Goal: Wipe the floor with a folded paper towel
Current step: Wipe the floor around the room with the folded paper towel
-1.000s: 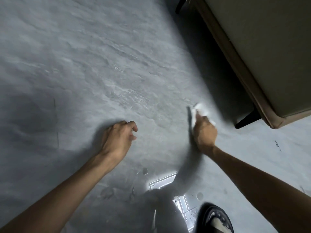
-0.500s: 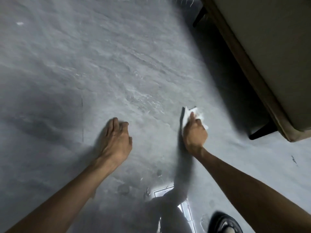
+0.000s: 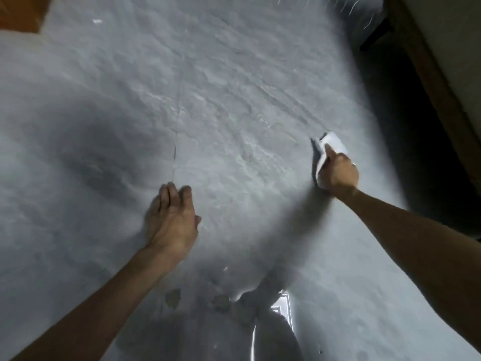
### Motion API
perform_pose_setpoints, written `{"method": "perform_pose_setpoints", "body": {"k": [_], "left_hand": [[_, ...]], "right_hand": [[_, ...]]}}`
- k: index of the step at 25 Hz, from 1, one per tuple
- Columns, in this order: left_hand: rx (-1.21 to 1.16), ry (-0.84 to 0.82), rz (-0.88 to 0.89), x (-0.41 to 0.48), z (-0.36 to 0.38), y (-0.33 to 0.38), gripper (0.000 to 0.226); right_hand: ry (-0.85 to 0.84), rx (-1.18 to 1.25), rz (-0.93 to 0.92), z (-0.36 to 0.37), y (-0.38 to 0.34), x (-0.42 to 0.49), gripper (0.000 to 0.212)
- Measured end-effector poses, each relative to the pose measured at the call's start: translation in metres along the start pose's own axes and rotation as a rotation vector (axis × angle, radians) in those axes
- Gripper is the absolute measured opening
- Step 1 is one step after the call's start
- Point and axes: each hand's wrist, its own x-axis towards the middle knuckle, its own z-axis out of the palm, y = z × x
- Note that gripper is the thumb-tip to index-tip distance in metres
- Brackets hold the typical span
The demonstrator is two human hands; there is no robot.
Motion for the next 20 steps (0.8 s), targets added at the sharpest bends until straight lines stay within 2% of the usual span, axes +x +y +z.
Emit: {"method": "perform_pose_setpoints", "body": {"k": [1, 2, 3, 4, 5, 8, 9, 10, 11, 12, 14, 15, 16, 17, 18, 19, 20], "left_hand": [[0.022, -0.031, -0.002, 0.004, 0.0, 0.001, 0.079], [0.033, -0.069, -0.003, 0.011, -0.003, 0.002, 0.089], [0.036, -0.113, -0.005, 0.02, -0.007, 0.001, 0.099], [0.031, -0.158, -0.016, 0.031, -0.011, -0.001, 0.11], [0.026, -0.205, -0.034, 0.042, -0.015, -0.005, 0.121], [0.041, -0.303, -0.073, 0.065, -0.024, -0.011, 0.147], [0.05, -0.307, -0.079, 0.069, -0.024, -0.011, 0.15], [0.058, -0.294, -0.073, 0.072, -0.024, -0.009, 0.152], [0.064, -0.274, -0.057, 0.074, -0.021, -0.008, 0.152], [0.064, -0.255, -0.032, 0.075, -0.019, -0.007, 0.15], [0.015, -0.201, 0.012, 0.071, -0.016, -0.009, 0.14], [-0.052, -0.147, 0.026, 0.067, -0.014, -0.012, 0.126], [-0.155, -0.042, 0.029, 0.062, -0.014, -0.016, 0.103], [-0.274, 0.094, 0.012, 0.058, -0.015, -0.022, 0.075], [-0.387, 0.206, -0.033, 0.055, -0.017, -0.029, 0.051], [-0.477, 0.262, -0.091, 0.053, -0.02, -0.037, 0.035], [-0.538, 0.271, -0.139, 0.052, -0.024, -0.045, 0.026]], "right_hand": [[0.03, 0.05, 0.22, -0.001, -0.007, 0.015, 0.04], [0.066, 0.09, 0.356, -0.002, -0.024, 0.025, 0.04], [0.09, 0.096, 0.358, 0.001, -0.047, 0.03, 0.041], [0.106, 0.085, 0.227, 0.007, -0.075, 0.033, 0.04], [0.094, 0.066, -0.007, 0.015, -0.104, 0.026, 0.039], [-0.126, 0.01, -0.977, 0.037, -0.149, -0.043, 0.044], [-0.23, 0.034, -1.162, 0.032, -0.142, -0.044, 0.042], [-0.268, 0.089, -1.214, 0.025, -0.128, -0.028, 0.038], [-0.233, 0.075, -1.155, 0.021, -0.111, -0.006, 0.036], [-0.162, 0.018, -0.995, 0.017, -0.093, 0.018, 0.038], [0.0, -0.06, -0.455, 0.013, -0.065, 0.062, 0.042], [0.043, -0.057, -0.177, 0.014, -0.066, 0.071, 0.04], [0.058, -0.052, -0.011, 0.016, -0.082, 0.067, 0.038], [0.055, -0.026, 0.03, 0.019, -0.109, 0.052, 0.037], [0.034, -0.018, -0.015, 0.025, -0.137, 0.032, 0.037], [0.022, 0.022, -0.127, 0.032, -0.164, 0.007, 0.038], [0.015, 0.078, -0.321, 0.04, -0.19, -0.024, 0.04]]}}
